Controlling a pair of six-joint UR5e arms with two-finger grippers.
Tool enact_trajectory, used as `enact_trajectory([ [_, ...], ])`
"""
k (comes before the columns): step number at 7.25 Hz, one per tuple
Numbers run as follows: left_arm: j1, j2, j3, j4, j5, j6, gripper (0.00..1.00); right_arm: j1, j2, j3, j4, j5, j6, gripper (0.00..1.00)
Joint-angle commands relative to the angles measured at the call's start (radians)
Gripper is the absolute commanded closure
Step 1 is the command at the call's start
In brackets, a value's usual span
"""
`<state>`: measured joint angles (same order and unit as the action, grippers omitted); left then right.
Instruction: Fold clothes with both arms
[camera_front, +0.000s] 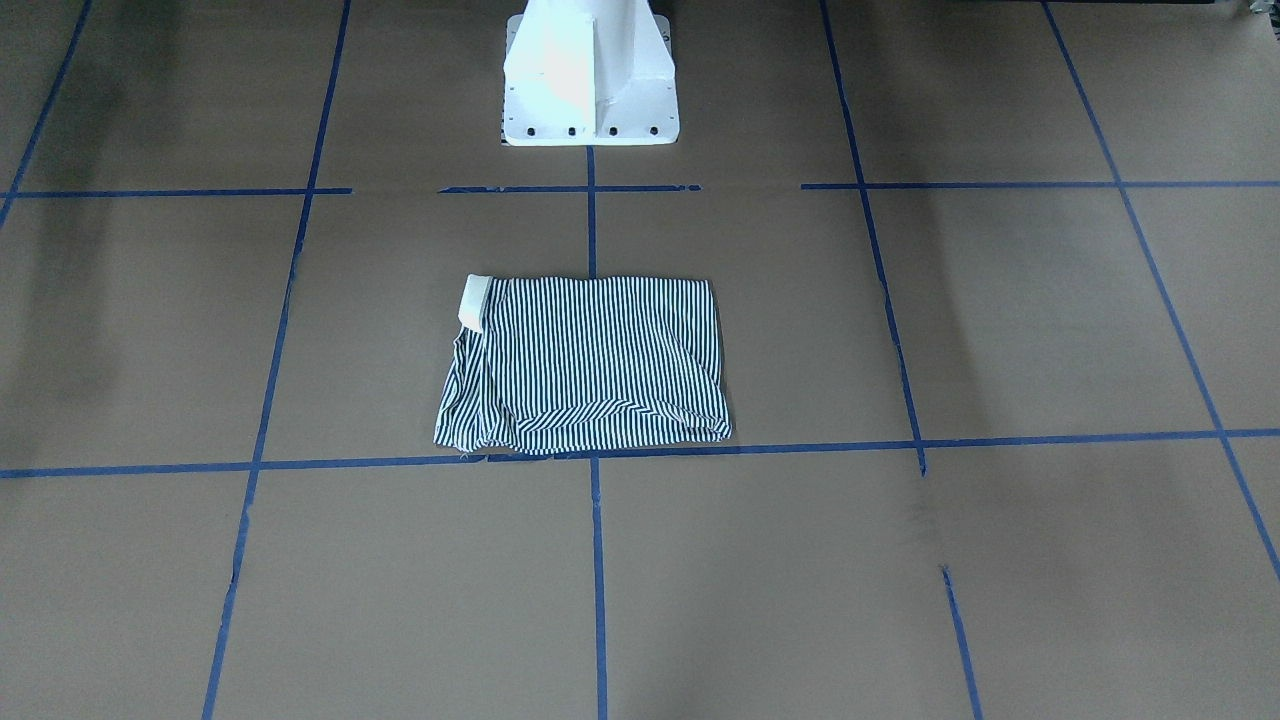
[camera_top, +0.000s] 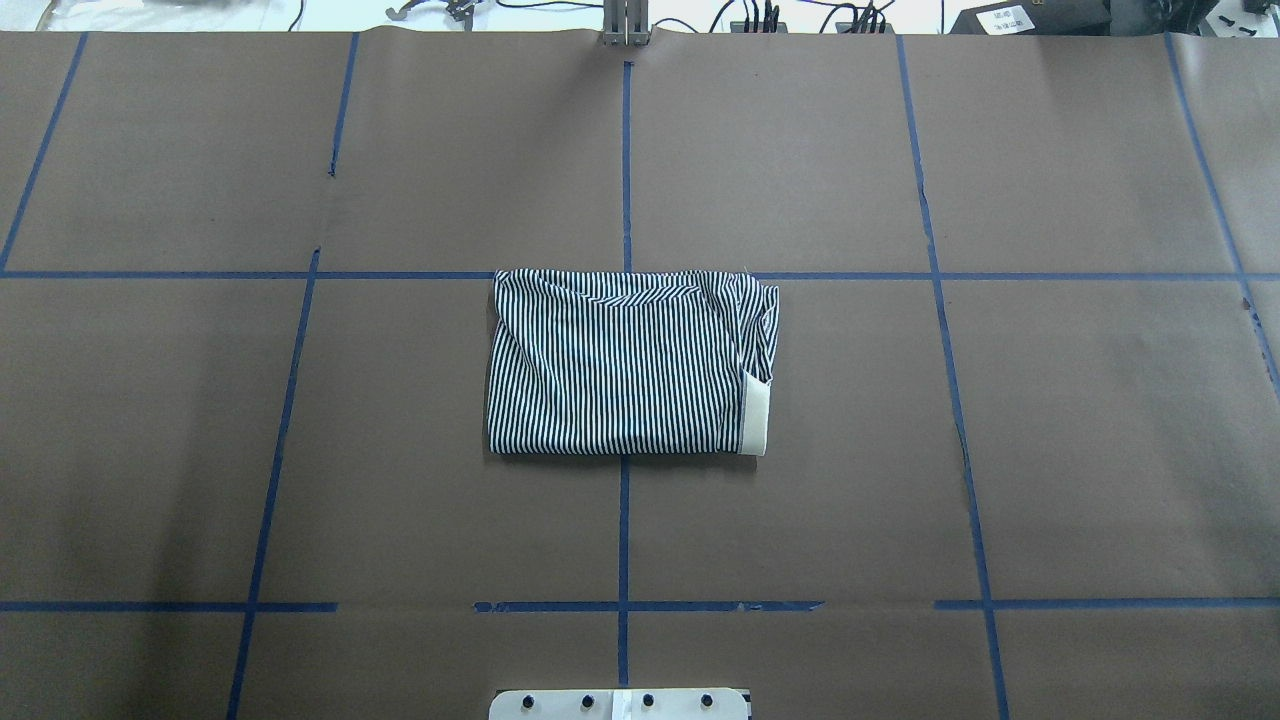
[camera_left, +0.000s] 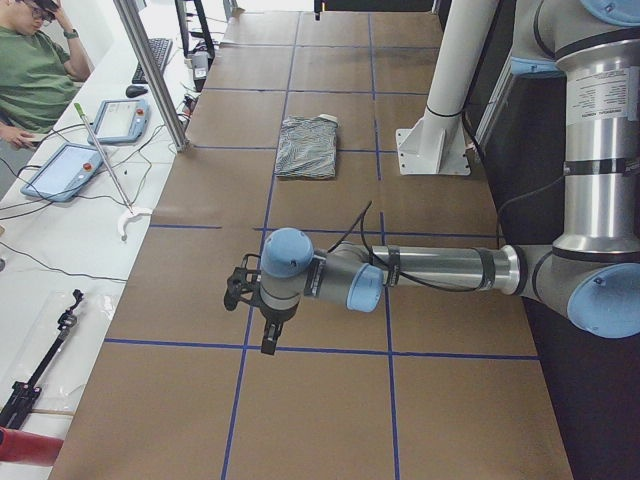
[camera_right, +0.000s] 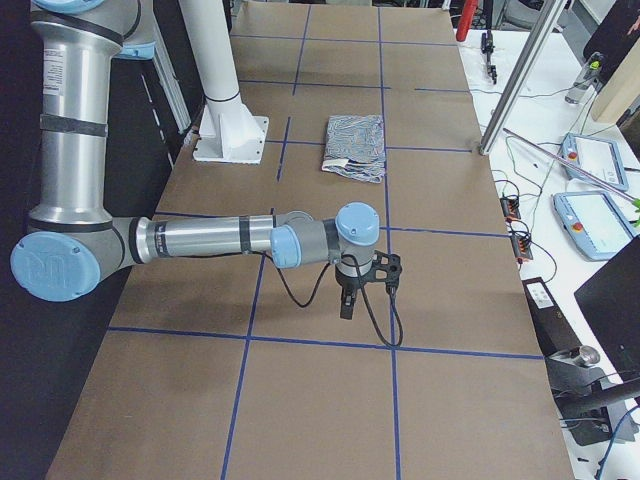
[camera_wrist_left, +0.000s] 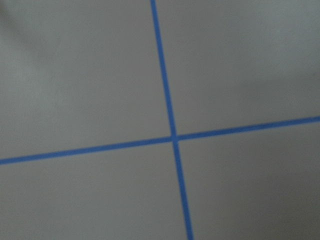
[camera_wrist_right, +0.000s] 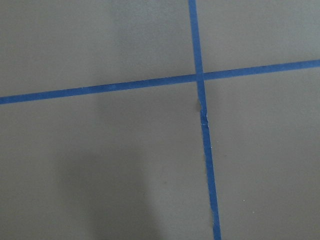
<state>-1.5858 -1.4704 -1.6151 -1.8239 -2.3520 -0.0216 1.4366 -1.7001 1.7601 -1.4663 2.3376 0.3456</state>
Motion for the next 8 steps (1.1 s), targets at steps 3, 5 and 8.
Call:
enact_trajectory([
  [3, -0.008, -0.013, 0.018, 0.090, -0.053, 0.029, 0.00, 0.025, -0.032, -0.005, 0.001, 0.023, -0.028, 0.00],
  [5, -0.007, -0.019, 0.012, 0.090, 0.031, 0.035, 0.00, 0.027, -0.049, -0.005, 0.003, 0.022, -0.033, 0.00],
  [8, -0.007, -0.017, 0.012, 0.089, 0.023, 0.026, 0.00, 0.056, -0.093, -0.005, 0.077, 0.020, -0.034, 0.00],
])
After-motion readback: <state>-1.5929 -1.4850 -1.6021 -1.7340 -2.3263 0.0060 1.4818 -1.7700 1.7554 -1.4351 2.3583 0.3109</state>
